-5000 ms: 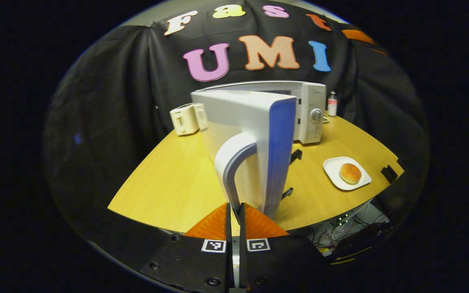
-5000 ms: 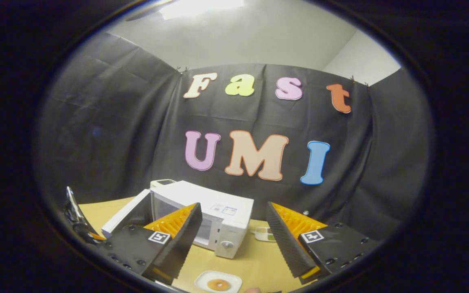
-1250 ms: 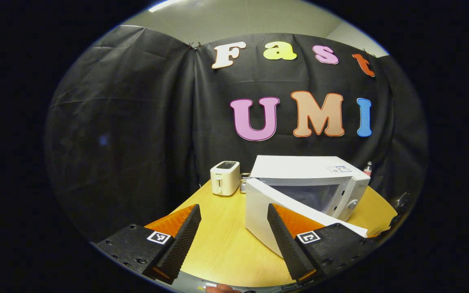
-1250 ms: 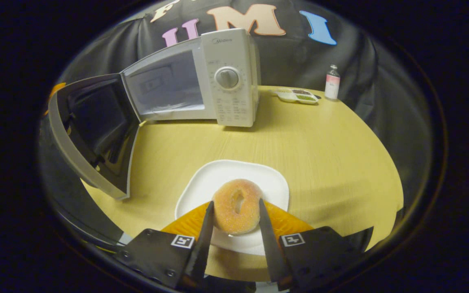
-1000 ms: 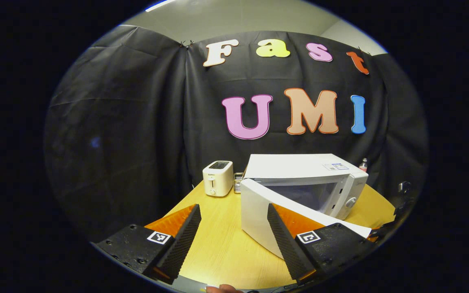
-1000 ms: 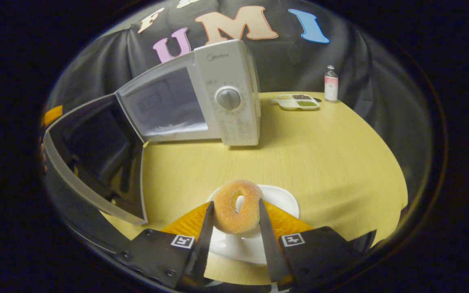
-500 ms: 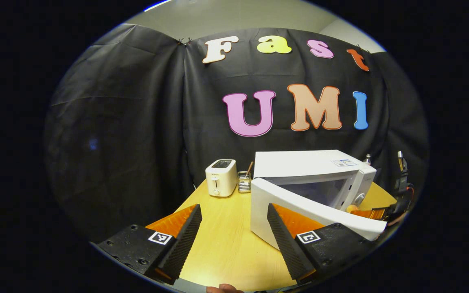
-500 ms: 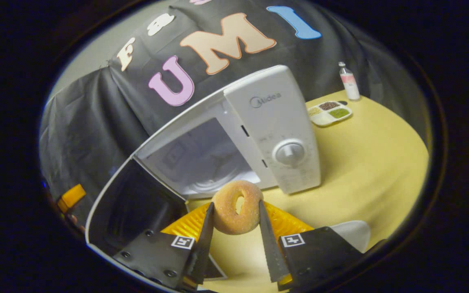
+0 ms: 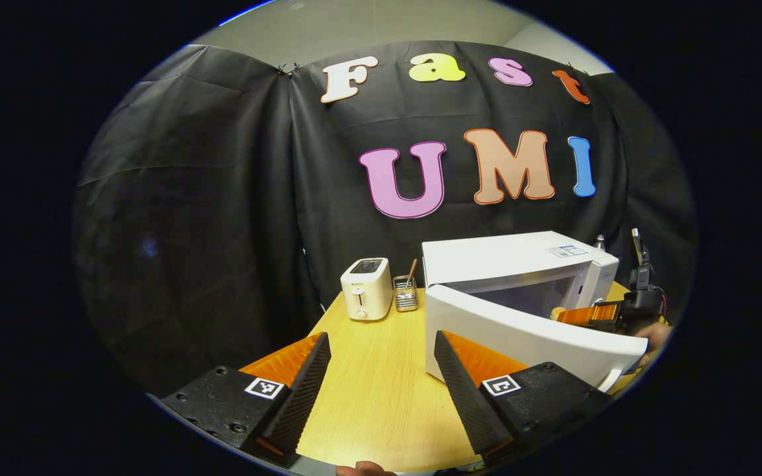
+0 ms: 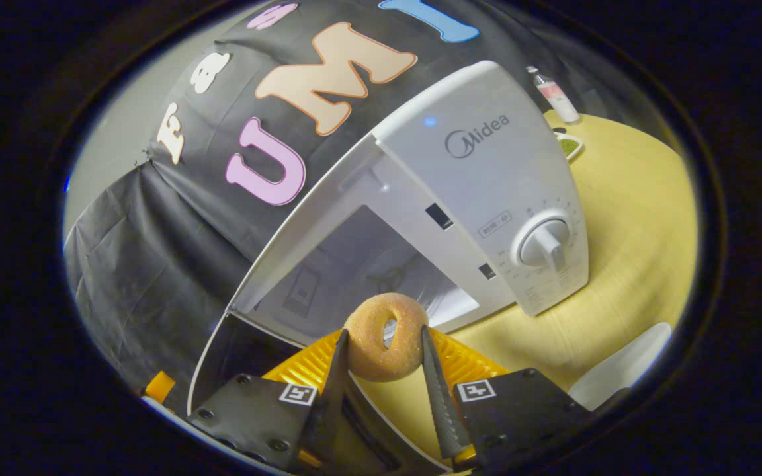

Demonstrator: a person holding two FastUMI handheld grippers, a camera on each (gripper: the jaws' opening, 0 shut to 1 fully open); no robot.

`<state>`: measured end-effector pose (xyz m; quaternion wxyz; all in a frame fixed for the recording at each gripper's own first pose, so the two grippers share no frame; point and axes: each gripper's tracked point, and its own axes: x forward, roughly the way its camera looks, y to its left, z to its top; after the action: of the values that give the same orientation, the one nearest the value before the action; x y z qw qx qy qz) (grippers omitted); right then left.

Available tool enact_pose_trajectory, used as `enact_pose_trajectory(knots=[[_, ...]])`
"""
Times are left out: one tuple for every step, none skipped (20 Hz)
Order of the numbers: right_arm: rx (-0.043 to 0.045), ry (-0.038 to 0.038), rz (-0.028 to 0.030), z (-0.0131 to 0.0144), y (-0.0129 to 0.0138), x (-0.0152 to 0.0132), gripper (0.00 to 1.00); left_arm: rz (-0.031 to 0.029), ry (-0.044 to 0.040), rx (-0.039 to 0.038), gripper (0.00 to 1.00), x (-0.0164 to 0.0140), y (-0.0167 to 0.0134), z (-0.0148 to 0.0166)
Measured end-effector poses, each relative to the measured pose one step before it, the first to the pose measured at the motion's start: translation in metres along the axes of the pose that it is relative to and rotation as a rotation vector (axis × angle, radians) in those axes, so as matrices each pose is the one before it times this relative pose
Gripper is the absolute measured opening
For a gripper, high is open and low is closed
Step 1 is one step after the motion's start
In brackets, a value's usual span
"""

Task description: Open the microwave oven with the left hand, put the food in, and close the microwave oven.

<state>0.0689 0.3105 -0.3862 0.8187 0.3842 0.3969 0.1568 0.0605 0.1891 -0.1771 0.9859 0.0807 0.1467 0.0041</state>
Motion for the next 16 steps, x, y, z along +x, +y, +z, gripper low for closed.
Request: enact_pose_trajectory(knots=[[0.00198, -0.00037, 0.00033, -0.00311, 0.00288, 0.00016, 0.62, 0.00205, 0.00230, -0.00003, 0.93, -0.00023, 0.00330, -0.00197], [-0.00147, 0.00035, -0.00005, -0.00244, 0.00176, -0.00069, 0.62, 0.00145, 0.00292, -0.00059, 0.93, -0.00026, 0.00311, -0.00124], [0.00630, -0.00029, 0.00117, -0.00244, 0.00319, 0.00107, 0.62, 0.00041, 0.00264, -0.00132, 0.93, -0.00029, 0.00208, -0.00227], [0.00529, 0.00415, 0.00335, -0.00327, 0.00381, 0.00023, 0.55, 0.00059, 0.00187, 0.00049, 0.93, 0.00012, 0.00228, -0.00144], [0.00089, 0.00340, 0.00310, -0.00381, 0.00417, 0.00198, 0.55, 0.00021, 0.00069, 0.00059, 0.93, 0.00049, 0.00306, -0.00102], [-0.01012, 0.00143, 0.00343, -0.00377, 0.00427, 0.00163, 0.55, 0.00187, 0.00071, 0.00219, 0.93, -0.00028, 0.00316, -0.00009], [-0.00928, 0.00372, 0.00235, -0.00454, 0.00525, 0.00019, 0.54, 0.00170, -0.00004, 0.00229, 0.93, 0.00045, 0.00236, -0.00147], [-0.00409, -0.00212, 0.00159, -0.00253, 0.00402, 0.00105, 0.55, 0.00125, -0.00070, 0.00076, 0.93, -0.00028, 0.00246, 0.00022], [0.00450, -0.00586, -0.00191, 0.00033, 0.00266, 0.00155, 0.55, 0.00010, 0.00053, -0.00006, 0.93, 0.00009, 0.00169, -0.00131], [0.00182, -0.00902, -0.00429, 0.00011, 0.00112, 0.00188, 0.55, -0.00165, -0.00025, 0.00085, 0.93, 0.00025, 0.00140, -0.00027], [0.00282, -0.00464, -0.01306, -0.00015, 0.00056, 0.00413, 0.55, -0.00144, 0.00112, 0.00277, 0.93, 0.00100, 0.00123, -0.00076], [0.00127, -0.00470, -0.00973, -0.00086, 0.00025, 0.00328, 0.55, -0.00121, 0.00147, 0.00446, 0.93, -0.00003, 0.00173, -0.00082], [-0.00089, 0.00252, -0.01016, -0.00190, -0.00060, 0.00425, 0.54, -0.00043, 0.00130, 0.00384, 0.93, 0.00044, 0.00157, -0.00189], [-0.00335, -0.00030, -0.00786, -0.00334, -0.00022, 0.00538, 0.55, -0.00060, 0.00572, 0.00380, 0.93, -0.00080, 0.00182, -0.00196], [0.00148, -0.00792, -0.00926, 0.00014, -0.00113, 0.00710, 0.55, 0.00058, 0.00155, 0.00211, 0.93, -0.00033, 0.00190, -0.00127], [0.00287, -0.01140, -0.00964, 0.00112, -0.00122, 0.00501, 0.55, 0.00017, 0.00121, 0.00058, 0.93, -0.00049, 0.00176, -0.00046]])
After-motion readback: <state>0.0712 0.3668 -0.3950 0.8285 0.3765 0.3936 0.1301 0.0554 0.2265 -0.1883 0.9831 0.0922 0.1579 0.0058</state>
